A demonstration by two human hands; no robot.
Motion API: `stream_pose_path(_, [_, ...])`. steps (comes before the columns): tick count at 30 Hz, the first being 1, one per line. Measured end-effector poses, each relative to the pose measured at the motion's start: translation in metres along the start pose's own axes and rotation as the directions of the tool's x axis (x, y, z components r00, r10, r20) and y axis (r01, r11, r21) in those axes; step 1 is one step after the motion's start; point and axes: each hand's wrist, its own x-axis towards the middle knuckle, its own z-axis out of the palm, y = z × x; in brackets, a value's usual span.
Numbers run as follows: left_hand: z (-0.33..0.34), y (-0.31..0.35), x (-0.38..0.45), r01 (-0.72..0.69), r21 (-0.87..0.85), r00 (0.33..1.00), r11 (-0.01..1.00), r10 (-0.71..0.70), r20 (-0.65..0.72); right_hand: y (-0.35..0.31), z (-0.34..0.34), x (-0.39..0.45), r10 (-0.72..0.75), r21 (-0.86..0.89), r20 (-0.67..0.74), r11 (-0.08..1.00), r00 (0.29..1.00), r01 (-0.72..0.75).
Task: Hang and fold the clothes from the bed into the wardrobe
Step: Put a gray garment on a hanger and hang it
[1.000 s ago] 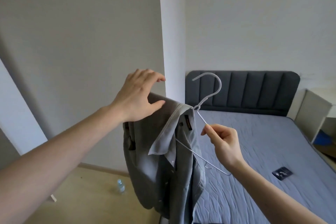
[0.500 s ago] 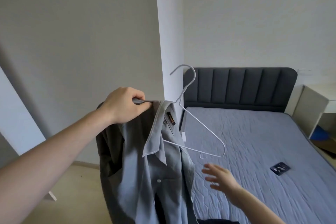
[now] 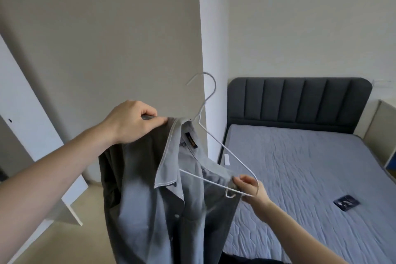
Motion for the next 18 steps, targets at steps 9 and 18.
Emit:
stream_pose_path(9, [0.033, -0.078, -0.042, 0.160, 0.291, 0.987, 0.943, -0.155, -0.039, -0.157, -0.013, -0.034, -0.437, -0.024, -0.005, 0.899, 0.899, 0.437])
stream_pose_path(18, [0.037, -0.089, -0.050, 0.322, -0.067, 0.940, 0.944, -0.327, -0.093, -0.160, 0.088, -0.117, -0.183, -0.450, 0.773, 0.517, 0.608, 0.728])
